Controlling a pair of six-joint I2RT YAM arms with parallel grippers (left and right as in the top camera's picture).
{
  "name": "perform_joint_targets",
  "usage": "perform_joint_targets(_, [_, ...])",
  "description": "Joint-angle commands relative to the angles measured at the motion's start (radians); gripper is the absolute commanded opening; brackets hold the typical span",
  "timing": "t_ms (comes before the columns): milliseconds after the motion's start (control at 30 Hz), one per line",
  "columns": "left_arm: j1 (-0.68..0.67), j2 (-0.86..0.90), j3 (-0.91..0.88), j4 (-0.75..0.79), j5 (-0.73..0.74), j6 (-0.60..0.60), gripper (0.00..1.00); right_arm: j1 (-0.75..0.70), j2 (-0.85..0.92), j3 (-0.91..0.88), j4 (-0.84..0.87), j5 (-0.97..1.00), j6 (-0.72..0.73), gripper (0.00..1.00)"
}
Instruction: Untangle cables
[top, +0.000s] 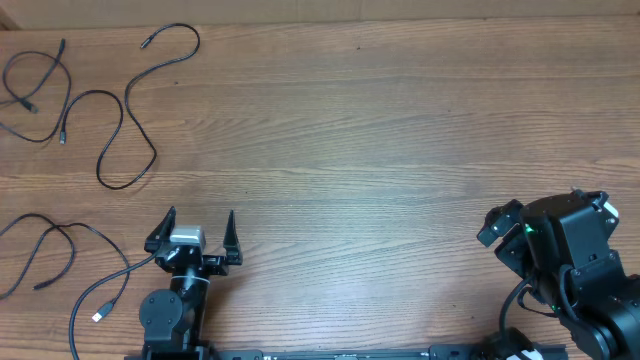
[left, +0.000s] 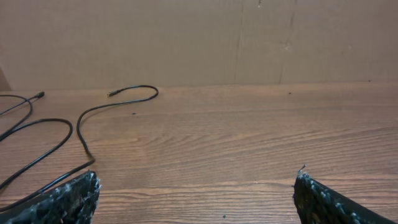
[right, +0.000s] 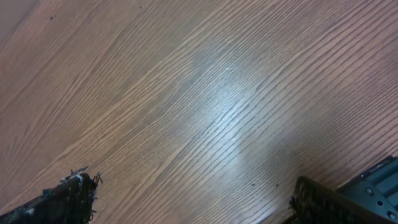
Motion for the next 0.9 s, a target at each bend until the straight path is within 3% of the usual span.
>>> perform_joint_targets(0, [0.005, -0.01, -0.009, 0.004, -0.011, 0.0, 1.0, -0.002, -0.003, 0.016, 0.003, 0.045, -0.008, 1.0])
perform_joint_targets(233, [0.005, -0.01, -0.009, 0.004, -0.011, 0.0, 1.0, -0.002, -0.008, 0.003, 0.04, 0.111, -0.145, 1.0])
perform_joint_targets(400, [0.005, -0.01, -0.009, 0.004, -0.011, 0.0, 1.0, -0.002, -0.039, -0.056, 0.177, 0.125, -0.237, 1.0])
perform_joint_targets(700, [0.005, -0.01, -0.009, 0.004, -0.011, 0.0, 0.99, -0.01, -0.234, -0.311, 0.478, 0.119, -0.399, 1.0])
perform_joint_targets(867, [0.005, -0.01, -0.009, 0.004, -0.011, 0.0, 1.0, -0.119, -0.349, -0.437, 0.572, 0.087, -0.433, 1.0])
